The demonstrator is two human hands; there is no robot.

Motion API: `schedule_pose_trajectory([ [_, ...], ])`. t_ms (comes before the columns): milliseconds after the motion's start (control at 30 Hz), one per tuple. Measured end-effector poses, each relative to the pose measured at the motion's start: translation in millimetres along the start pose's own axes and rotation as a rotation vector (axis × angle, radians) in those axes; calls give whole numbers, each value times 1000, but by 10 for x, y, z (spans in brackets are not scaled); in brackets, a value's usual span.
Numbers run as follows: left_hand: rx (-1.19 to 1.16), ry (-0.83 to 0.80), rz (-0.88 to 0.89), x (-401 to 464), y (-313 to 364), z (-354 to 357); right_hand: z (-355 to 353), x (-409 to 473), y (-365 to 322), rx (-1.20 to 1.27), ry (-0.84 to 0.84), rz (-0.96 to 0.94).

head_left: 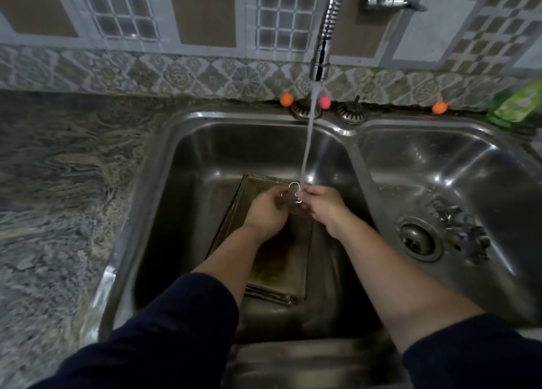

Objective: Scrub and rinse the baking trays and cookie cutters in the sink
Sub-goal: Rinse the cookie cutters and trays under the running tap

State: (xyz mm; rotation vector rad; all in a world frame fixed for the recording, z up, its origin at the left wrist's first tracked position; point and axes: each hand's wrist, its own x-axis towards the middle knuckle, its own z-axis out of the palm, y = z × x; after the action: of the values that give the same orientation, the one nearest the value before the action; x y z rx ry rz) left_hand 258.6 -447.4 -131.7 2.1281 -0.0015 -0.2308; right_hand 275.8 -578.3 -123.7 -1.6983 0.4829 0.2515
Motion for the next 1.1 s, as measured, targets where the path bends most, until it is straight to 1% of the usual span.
schedule_pose_trajectory([
  [67,-177,-34,-72,-26,107,61,-103,-26,-14,-48,-8,-11],
  [100,-236,-25,-90,-29,140,89,-135,-39,-19,-67,-5,-30],
  [233,-264,60,-51,1,208,140,-135,-77,-12,-62,-22,-43],
  [300,-329,70,-93,3,245,130,-106,-106,-10,-20,-63,-56],
  [333,-371,76,-126,11,250,124,-99,-120,-15,-26,-69,-95],
  [367,-401,80,-152,11,257,113,-101,-136,-20,-111,-54,-183],
  [433,-457,87,-197,26,265,90,-122,-154,-20,-438,3,-428],
  [500,-580,103,-277,64,245,70,-146,-158,-19,-687,0,-624],
  [533,-632,106,-322,77,234,59,-161,-161,-4,-731,-16,-692],
  [567,-667,104,-355,86,224,49,-174,-172,9,-722,-19,-735],
  [600,-705,99,-375,88,217,38,-188,-187,16,-663,-3,-747],
  [633,-743,92,-386,83,215,31,-198,-211,3,-569,31,-716],
  [667,-780,89,-393,76,219,29,-209,-221,-14,-466,76,-647],
  [733,-803,88,-406,51,249,36,-222,-185,-44,-319,122,-433],
  [800,-800,84,-412,32,265,59,-220,-138,-70,-186,28,-193],
  [833,-801,79,-412,29,264,73,-213,-119,-84,-108,-19,-106],
  [867,-803,72,-415,26,261,86,-207,-104,-96,-53,-40,-59],
  [967,-799,41,-436,-13,255,95,-202,-124,-128,10,-32,-40],
  [1100,-799,-19,-434,-74,280,89,-236,-173,-154,-14,-26,-70],
])
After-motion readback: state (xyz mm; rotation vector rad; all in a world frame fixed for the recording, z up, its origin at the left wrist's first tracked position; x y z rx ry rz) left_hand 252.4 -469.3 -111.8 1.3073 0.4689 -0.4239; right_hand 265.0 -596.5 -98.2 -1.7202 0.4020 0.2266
